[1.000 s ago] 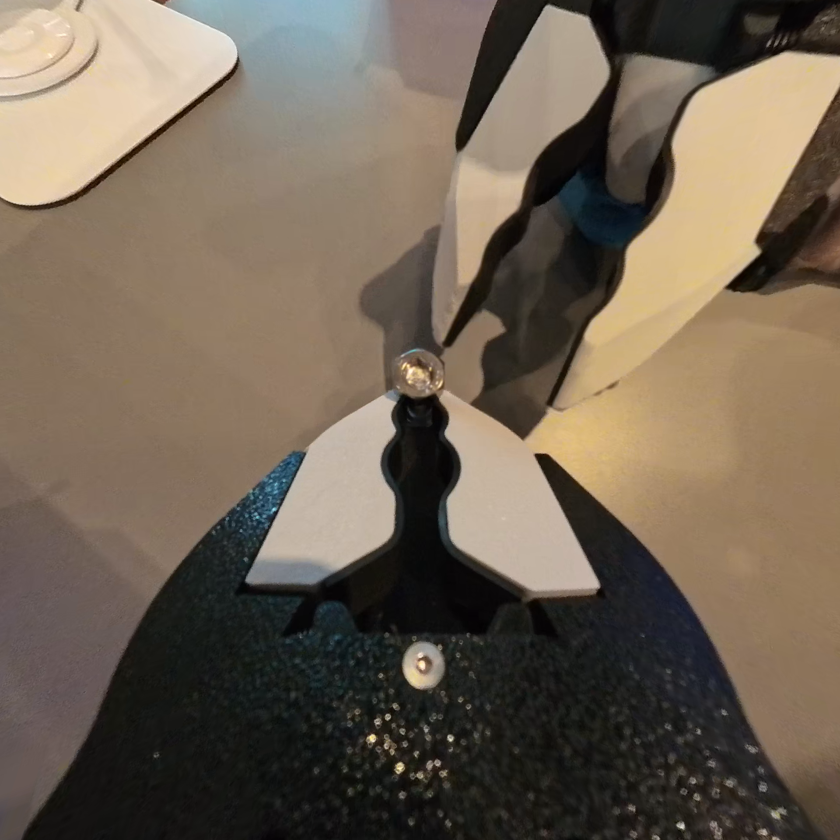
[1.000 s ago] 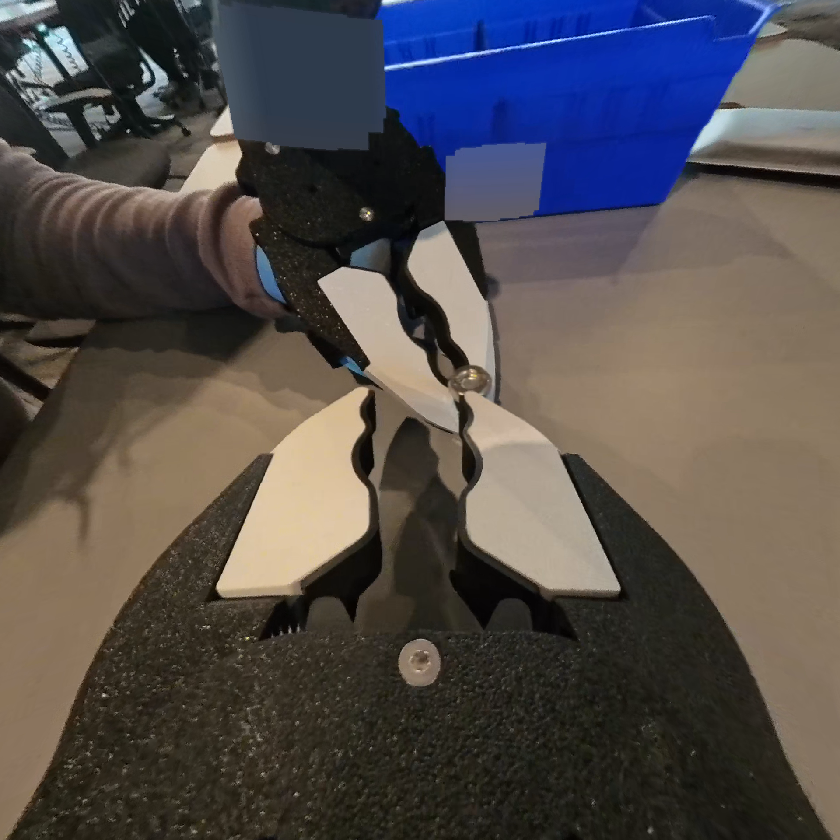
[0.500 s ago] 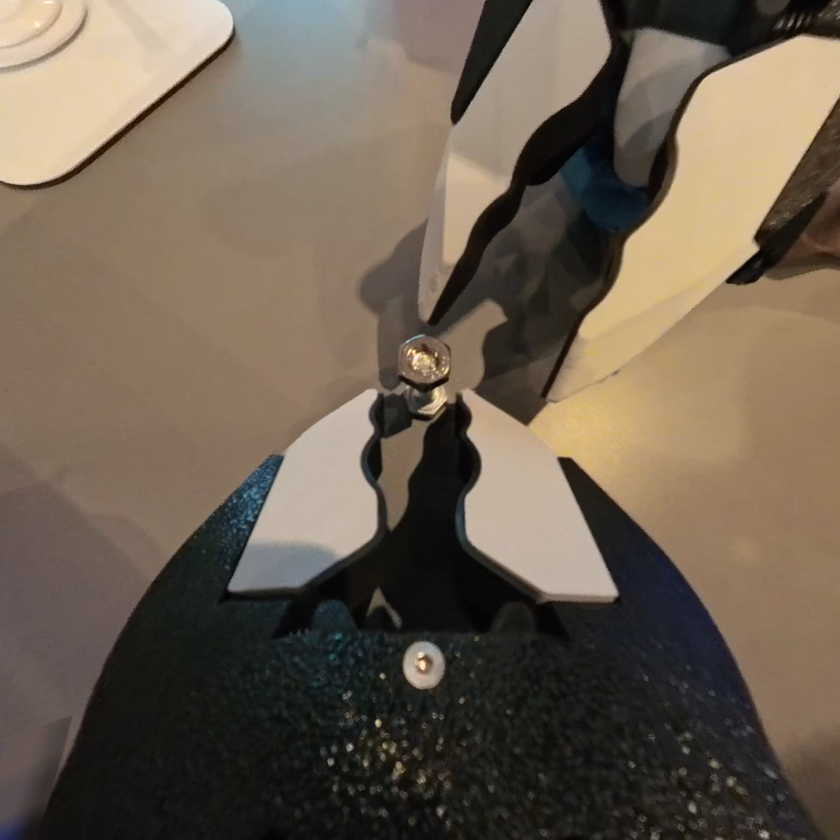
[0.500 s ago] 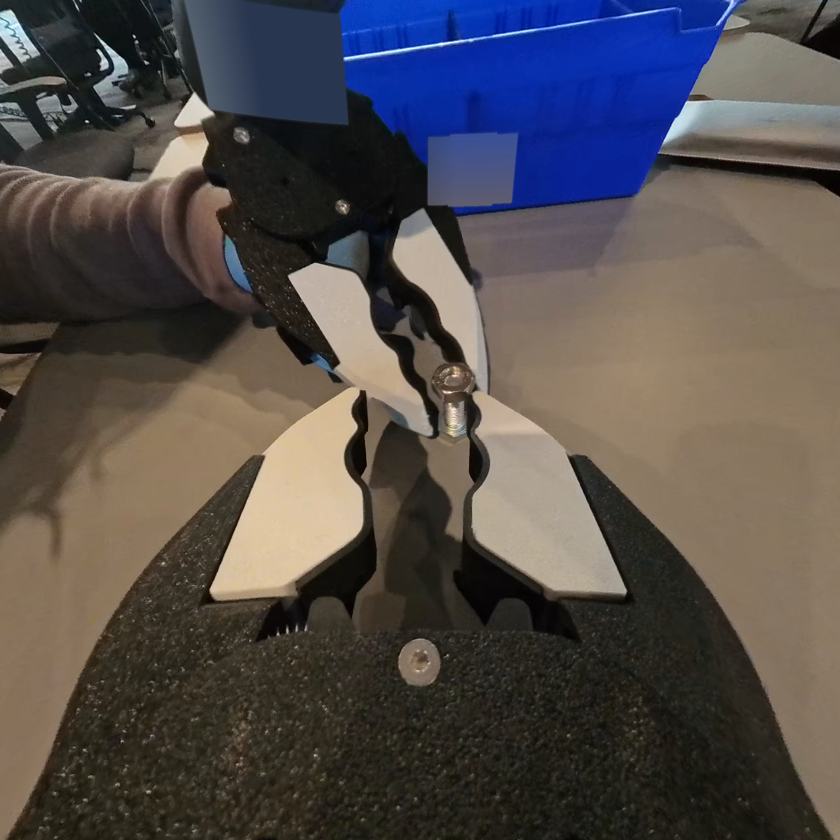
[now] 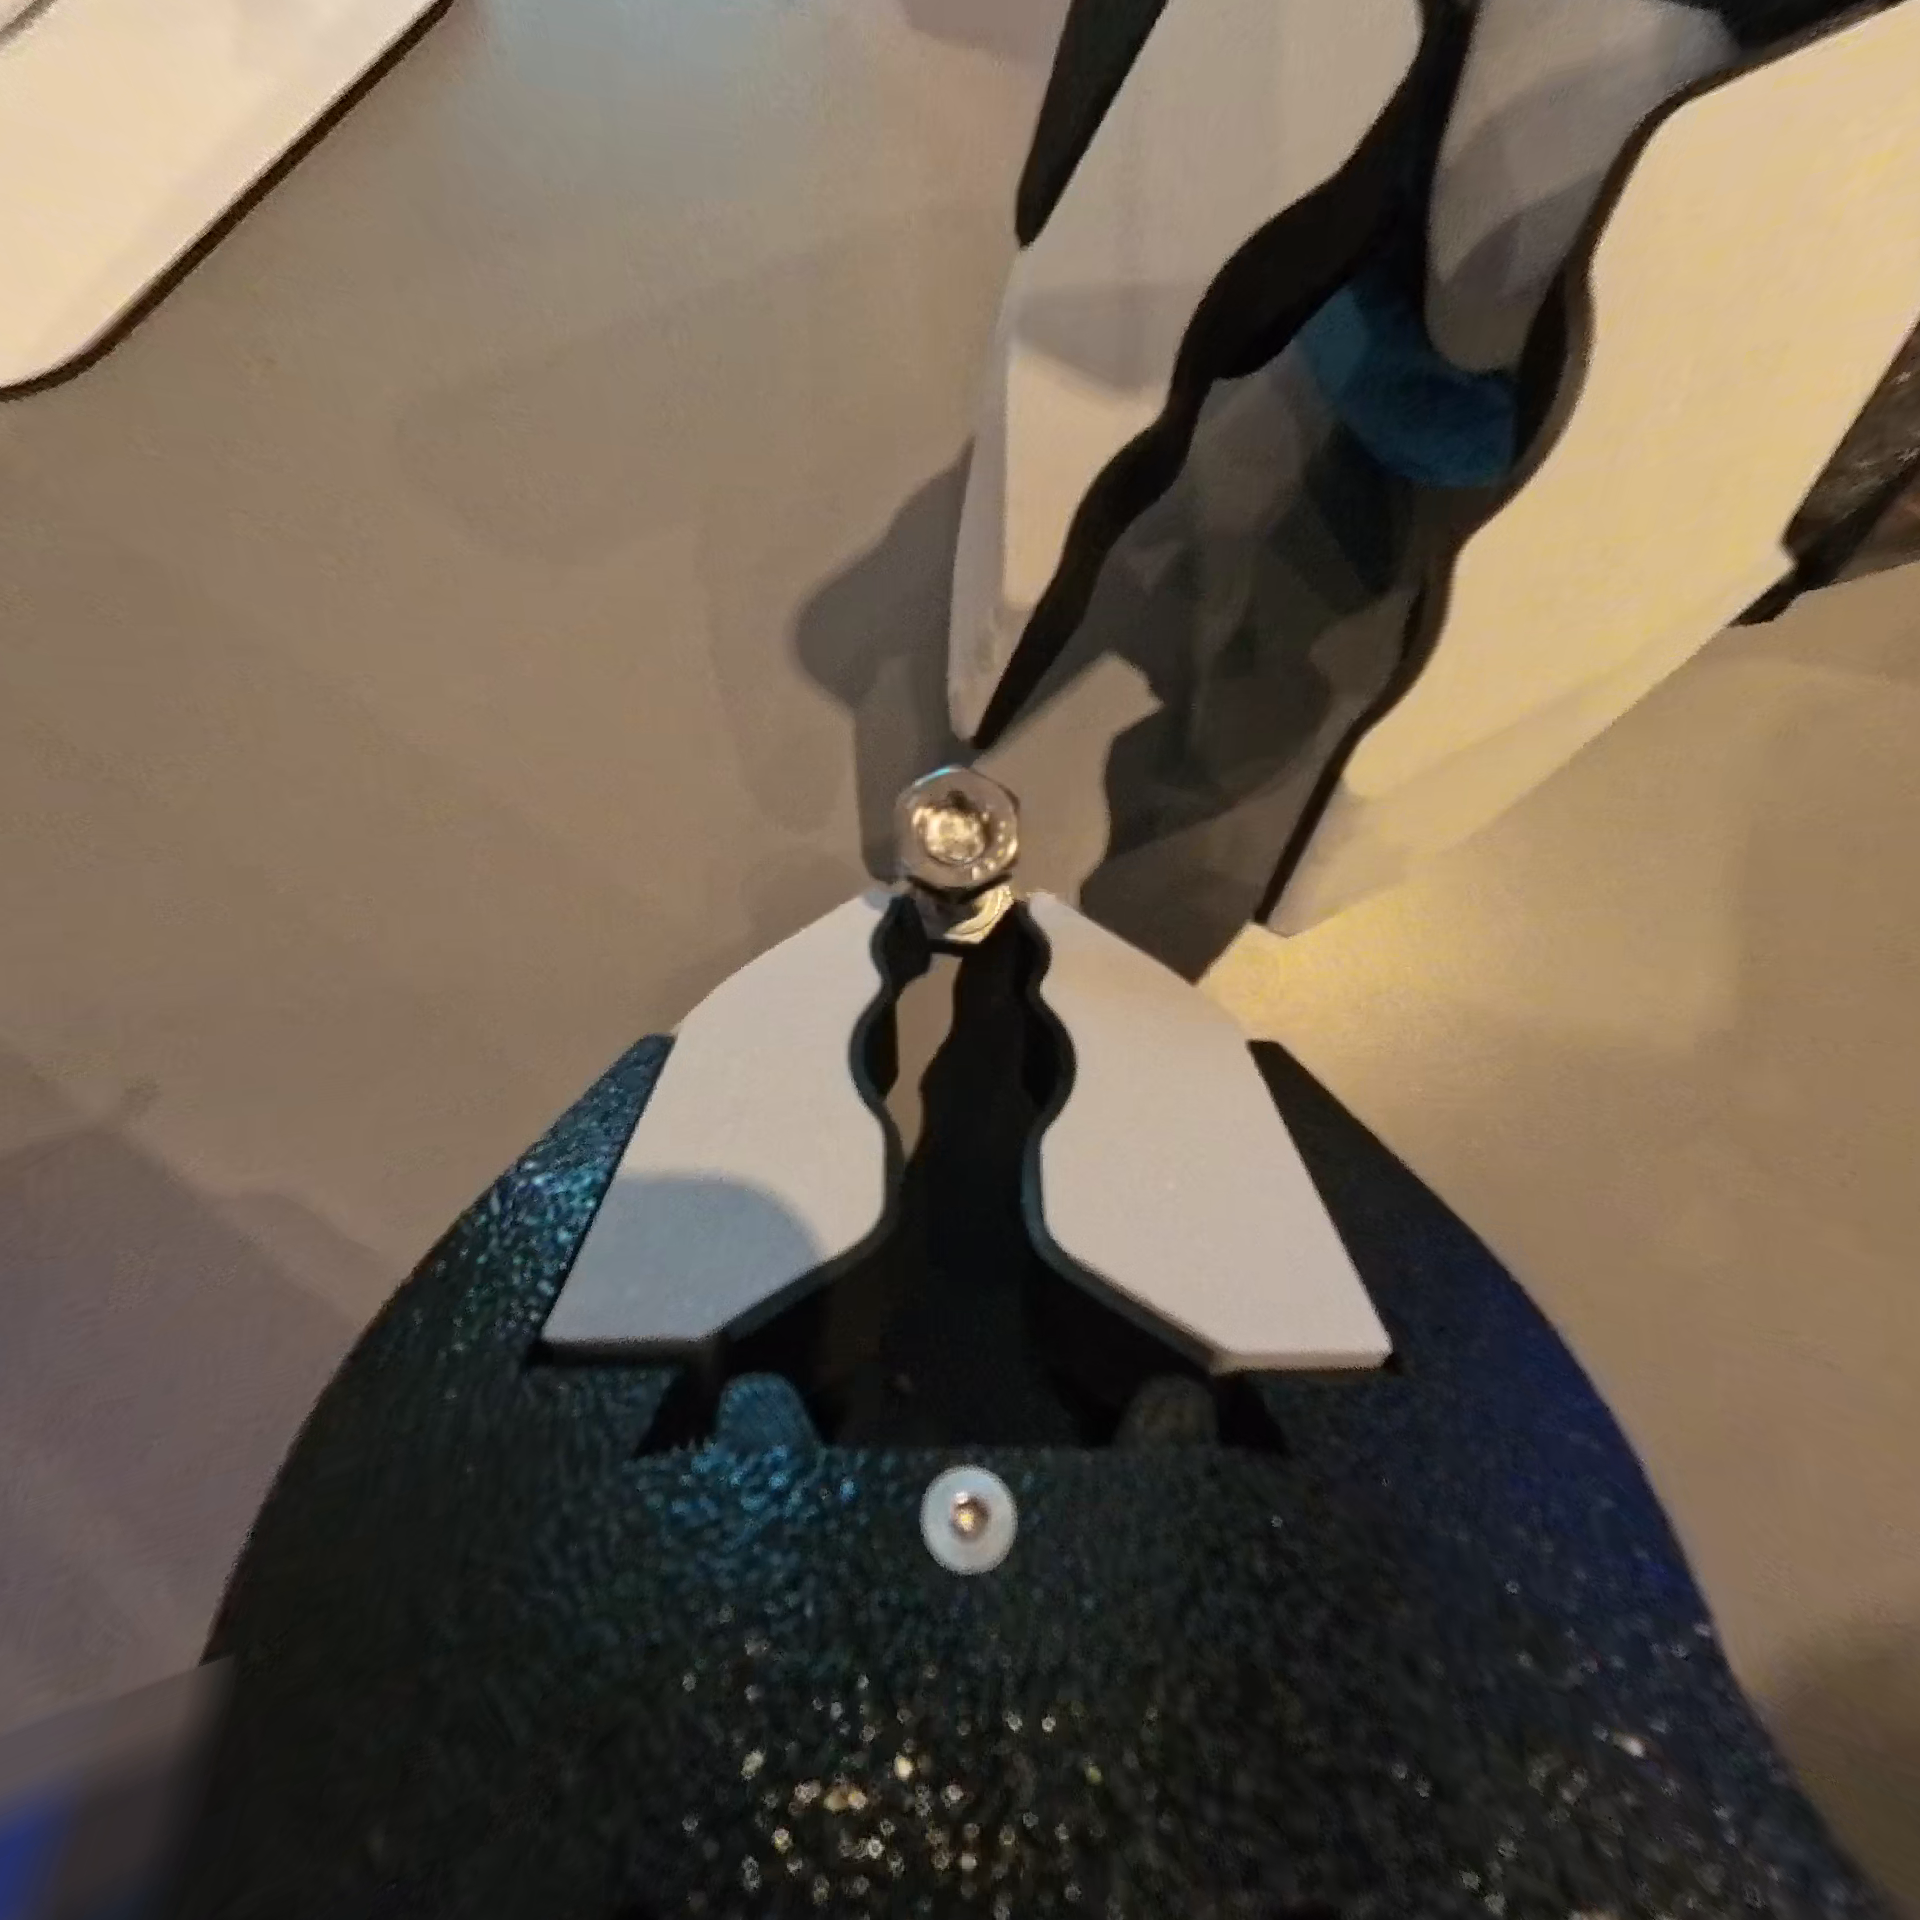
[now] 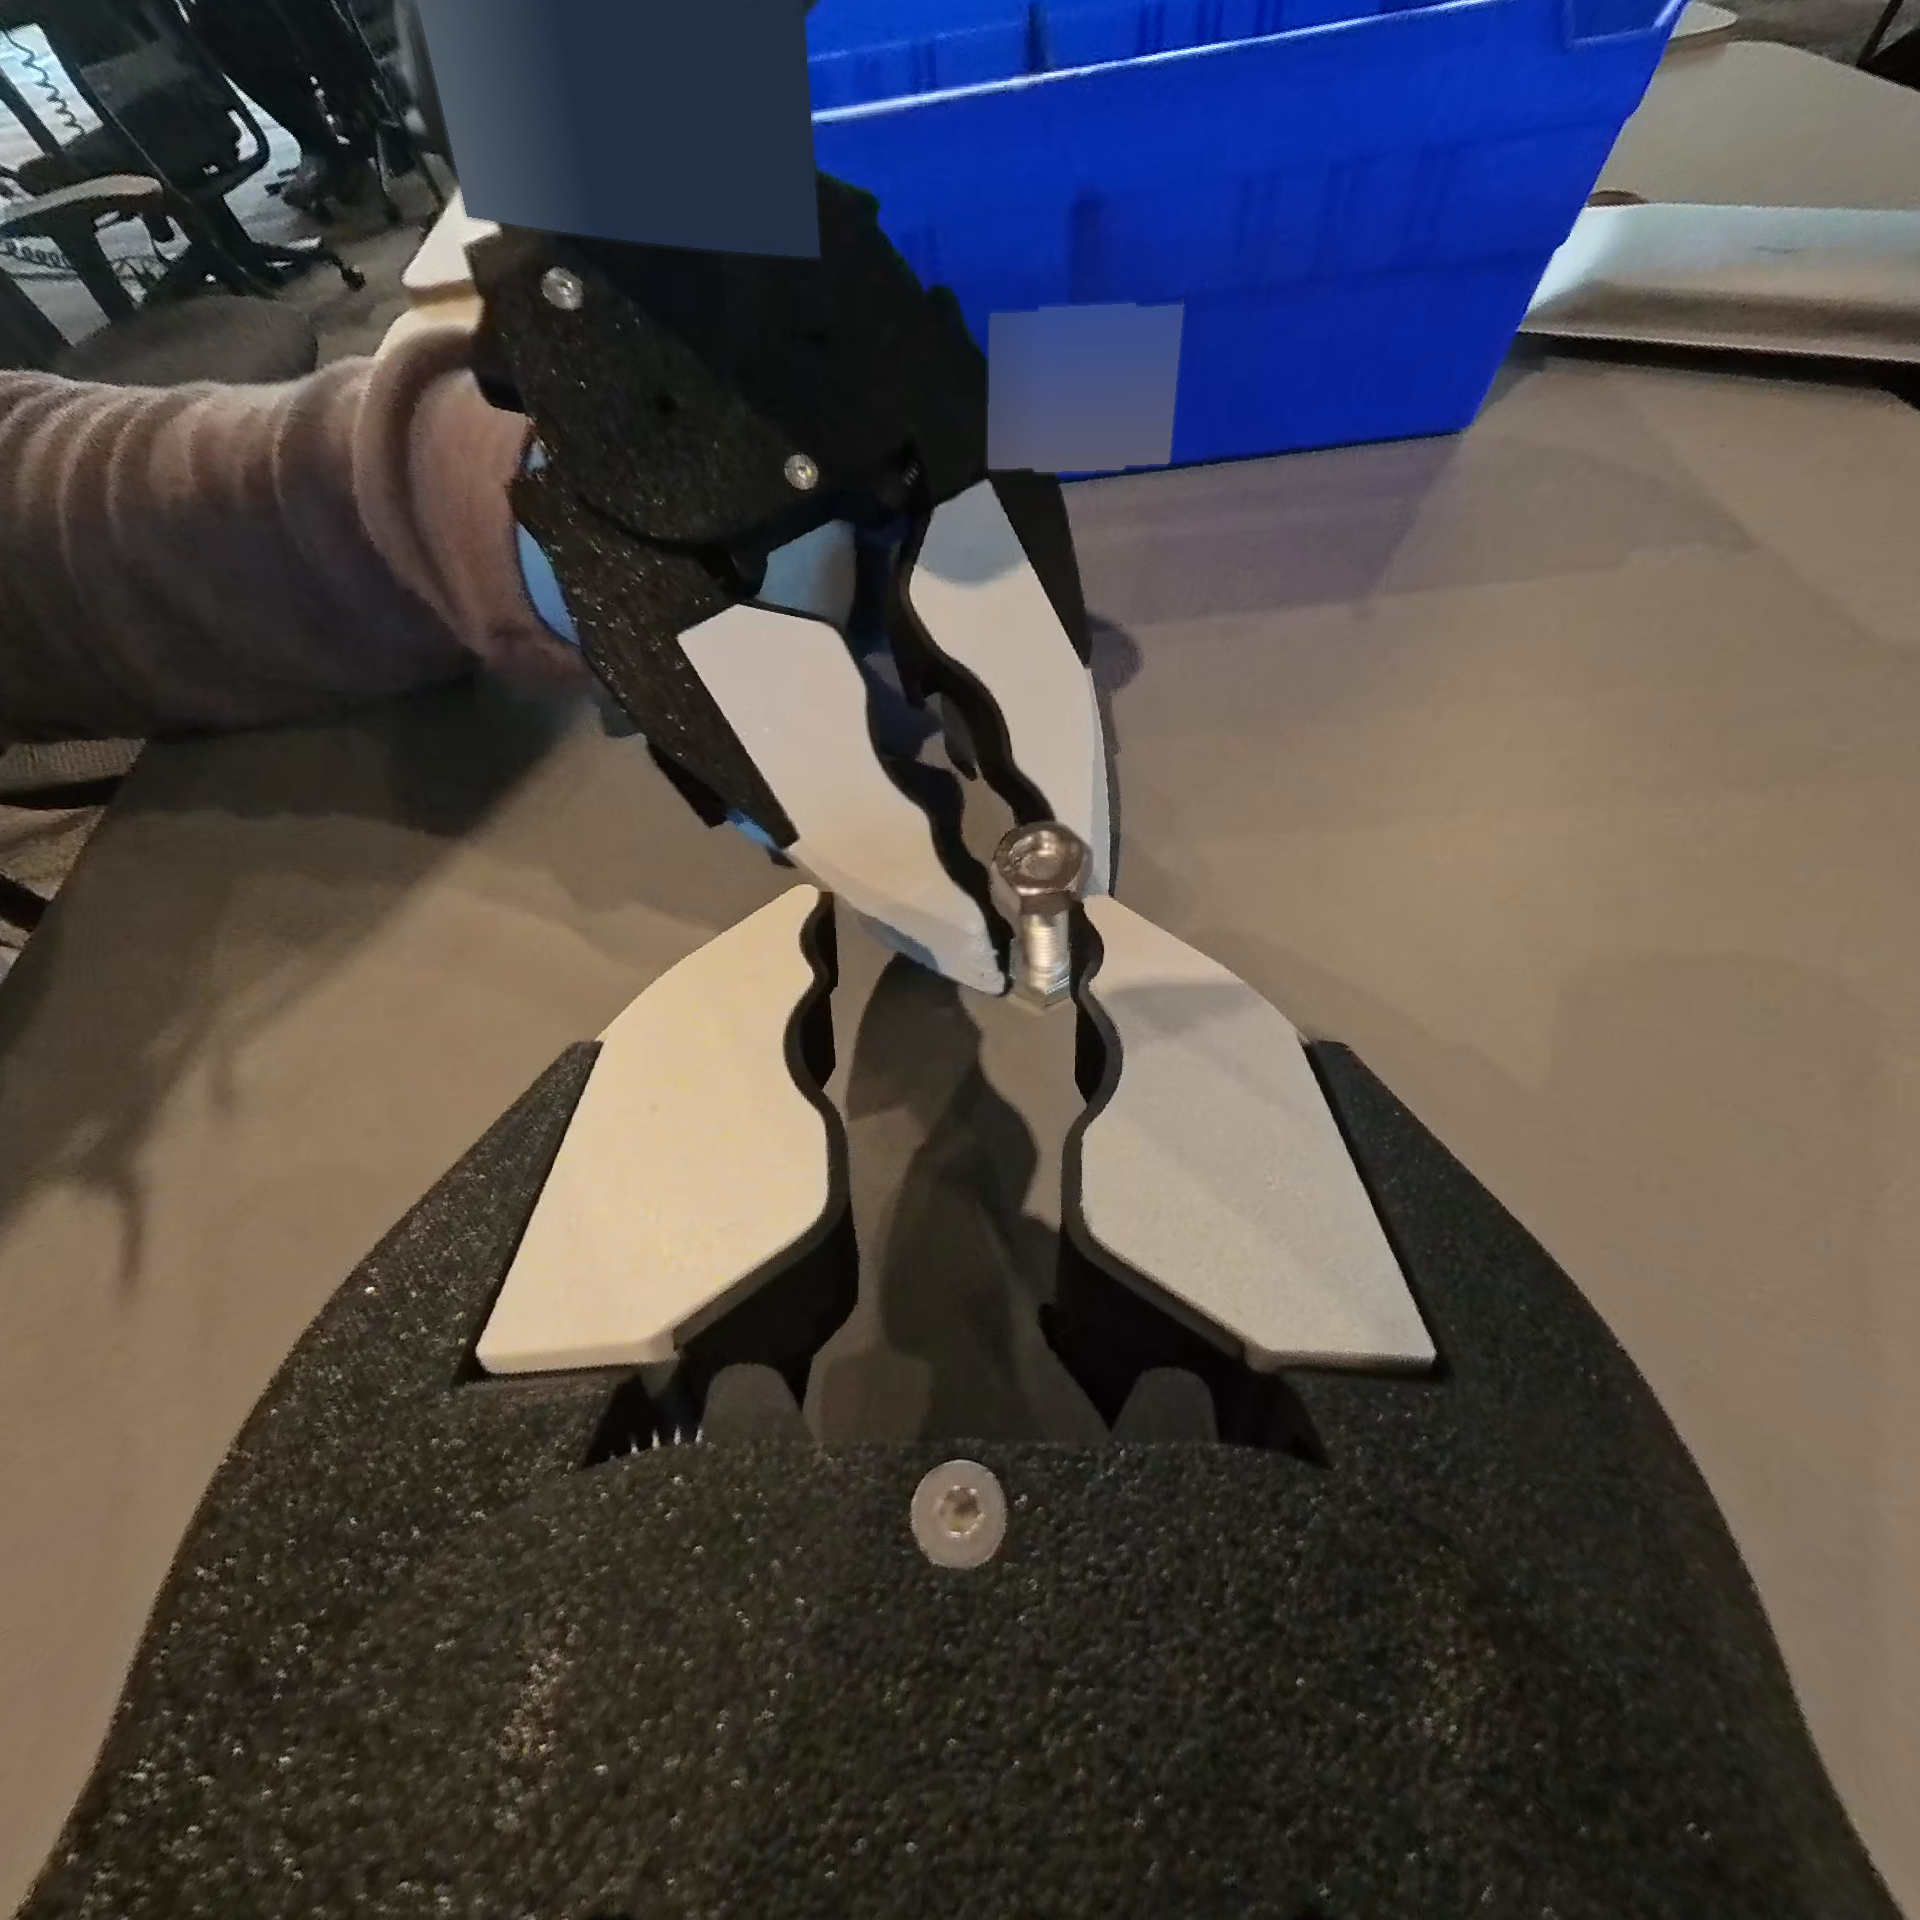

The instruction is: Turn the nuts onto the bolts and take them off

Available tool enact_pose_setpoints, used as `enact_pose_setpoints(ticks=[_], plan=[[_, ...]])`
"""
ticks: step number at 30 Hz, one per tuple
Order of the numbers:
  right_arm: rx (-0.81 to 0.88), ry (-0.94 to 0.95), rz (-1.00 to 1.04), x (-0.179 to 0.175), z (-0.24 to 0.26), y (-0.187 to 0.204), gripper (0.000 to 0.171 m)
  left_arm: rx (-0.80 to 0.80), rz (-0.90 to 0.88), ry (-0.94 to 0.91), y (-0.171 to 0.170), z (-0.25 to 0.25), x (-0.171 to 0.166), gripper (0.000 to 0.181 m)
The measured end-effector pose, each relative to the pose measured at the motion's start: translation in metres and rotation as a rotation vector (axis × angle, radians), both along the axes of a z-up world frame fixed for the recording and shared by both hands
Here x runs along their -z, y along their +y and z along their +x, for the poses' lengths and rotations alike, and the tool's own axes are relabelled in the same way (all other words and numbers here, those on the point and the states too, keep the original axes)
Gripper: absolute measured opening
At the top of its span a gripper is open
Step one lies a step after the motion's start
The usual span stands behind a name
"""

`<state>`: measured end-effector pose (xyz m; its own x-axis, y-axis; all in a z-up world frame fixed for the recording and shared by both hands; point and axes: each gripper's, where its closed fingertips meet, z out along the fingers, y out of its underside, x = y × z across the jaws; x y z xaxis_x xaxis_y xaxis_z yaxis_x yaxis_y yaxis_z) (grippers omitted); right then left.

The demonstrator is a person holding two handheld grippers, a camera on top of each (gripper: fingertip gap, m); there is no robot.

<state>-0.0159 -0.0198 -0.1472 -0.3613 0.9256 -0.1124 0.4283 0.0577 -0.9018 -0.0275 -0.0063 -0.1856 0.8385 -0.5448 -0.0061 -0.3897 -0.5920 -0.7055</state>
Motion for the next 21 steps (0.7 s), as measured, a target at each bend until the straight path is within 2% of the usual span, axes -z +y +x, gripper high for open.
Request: enact_pose_setpoints(ticks=[21], plan=[[-0.017,-0.001,-0.026,-0.0016,-0.0016,-0.0027,0.056,-0.019,-0.003,0.001,0.0001,-0.0004,0.0005,0.017]])
